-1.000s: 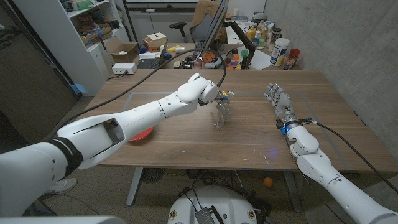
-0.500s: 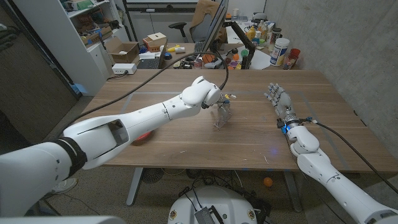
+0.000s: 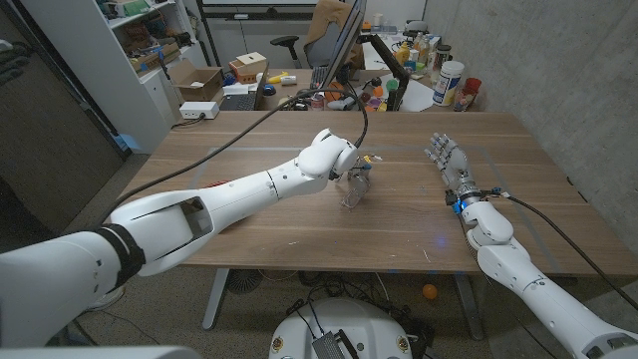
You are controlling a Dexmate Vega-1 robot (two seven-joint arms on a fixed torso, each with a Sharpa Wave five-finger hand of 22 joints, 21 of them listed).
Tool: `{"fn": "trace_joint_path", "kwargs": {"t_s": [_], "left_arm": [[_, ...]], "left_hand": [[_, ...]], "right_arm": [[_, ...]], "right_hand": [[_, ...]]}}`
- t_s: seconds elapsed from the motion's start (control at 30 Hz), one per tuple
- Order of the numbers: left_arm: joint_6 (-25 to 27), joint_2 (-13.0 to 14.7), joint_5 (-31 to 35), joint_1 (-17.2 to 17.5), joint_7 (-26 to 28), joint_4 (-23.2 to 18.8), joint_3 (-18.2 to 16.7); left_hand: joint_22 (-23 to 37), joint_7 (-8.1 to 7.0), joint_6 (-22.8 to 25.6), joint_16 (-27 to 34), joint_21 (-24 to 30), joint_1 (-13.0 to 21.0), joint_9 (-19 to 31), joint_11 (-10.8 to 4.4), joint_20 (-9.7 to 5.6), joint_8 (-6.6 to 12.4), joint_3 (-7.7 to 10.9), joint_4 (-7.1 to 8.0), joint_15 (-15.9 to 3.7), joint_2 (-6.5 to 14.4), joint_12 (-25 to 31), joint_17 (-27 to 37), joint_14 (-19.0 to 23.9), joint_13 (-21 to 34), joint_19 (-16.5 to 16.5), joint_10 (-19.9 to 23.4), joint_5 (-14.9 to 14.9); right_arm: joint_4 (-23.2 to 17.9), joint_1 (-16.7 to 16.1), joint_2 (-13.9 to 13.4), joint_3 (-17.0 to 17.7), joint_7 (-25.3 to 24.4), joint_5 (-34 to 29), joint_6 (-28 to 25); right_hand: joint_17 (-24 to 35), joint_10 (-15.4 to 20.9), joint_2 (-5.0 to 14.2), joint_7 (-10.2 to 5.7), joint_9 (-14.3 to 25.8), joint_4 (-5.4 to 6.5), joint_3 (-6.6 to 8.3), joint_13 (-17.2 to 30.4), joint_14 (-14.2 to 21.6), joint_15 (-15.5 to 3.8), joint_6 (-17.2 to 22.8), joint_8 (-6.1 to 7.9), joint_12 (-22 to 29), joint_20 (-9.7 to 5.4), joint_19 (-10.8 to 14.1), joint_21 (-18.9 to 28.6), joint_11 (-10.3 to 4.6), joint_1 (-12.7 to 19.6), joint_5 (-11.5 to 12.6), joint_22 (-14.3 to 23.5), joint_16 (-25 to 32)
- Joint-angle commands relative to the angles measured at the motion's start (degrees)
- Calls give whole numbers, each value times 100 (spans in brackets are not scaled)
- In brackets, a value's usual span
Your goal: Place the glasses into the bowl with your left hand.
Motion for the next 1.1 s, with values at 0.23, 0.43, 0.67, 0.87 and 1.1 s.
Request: {"fn": "trace_joint_path", "kwargs": {"t_s": [0.23, 0.43, 0.67, 0.87, 1.1], "left_arm": [[831, -108, 201, 448, 1155, -67, -69], [931, -55, 214, 558, 1542, -131, -105], [968, -7, 190, 650, 1890, -192, -159], [1002, 36, 176, 666, 1961, -243, -177], [1023, 74, 197, 650, 1970, -304, -185]], "left_hand": [[42, 731, 1309, 268, 546, 1765, 0, -94, -1028, 234, 624, -124, -1104, 666, 652, -8, 2180, -103, 1512, 1689, -99], [101, 769, 2467, 426, 1052, 2838, -8, -390, -1179, 546, 772, -130, -1316, 574, 667, 60, 3383, -263, 1929, 3074, -192], [104, 764, 3629, 487, 1542, 3291, 42, -624, -1164, 871, 622, -49, -1311, 636, 708, 32, 4048, -230, 2195, 4135, -198], [101, 749, 3798, 477, 1607, 3325, 50, -676, -1173, 906, 606, -46, -1312, 655, 709, 22, 4130, -234, 2206, 4299, -198], [101, 746, 3815, 478, 1645, 3351, 54, -734, -1181, 889, 590, -53, -1313, 650, 677, 21, 4186, -234, 2204, 4308, -199]], "right_arm": [[144, 82, -4, 17, 115, 56, 18], [184, 111, 11, 10, 118, 57, 14], [238, 174, 31, -18, 126, 40, -12], [255, 216, 43, -46, 116, 15, -39], [219, 232, 35, -62, 88, -13, -66]], "right_hand": [[16, 38, 373, -7, 12, 0, 43, 33, 54, 17, 63, 24, 15, -307, 59, 13, -15, -30, 49, 32, -11], [16, 42, 375, -11, 12, -2, 46, 33, 56, 20, 63, 23, 16, -306, 60, 12, -22, -28, 49, 32, -11], [15, 48, 376, -13, 12, -4, 49, 33, 63, 23, 65, 23, 17, -302, 62, 12, -30, -24, 50, 31, -10], [14, 50, 375, -10, 12, -6, 50, 33, 60, 24, 65, 22, 17, -298, 64, 12, -20, -22, 50, 31, -12], [14, 50, 373, -9, 12, -7, 51, 33, 58, 24, 65, 21, 15, -299, 64, 12, -14, -21, 49, 31, -14]]}}
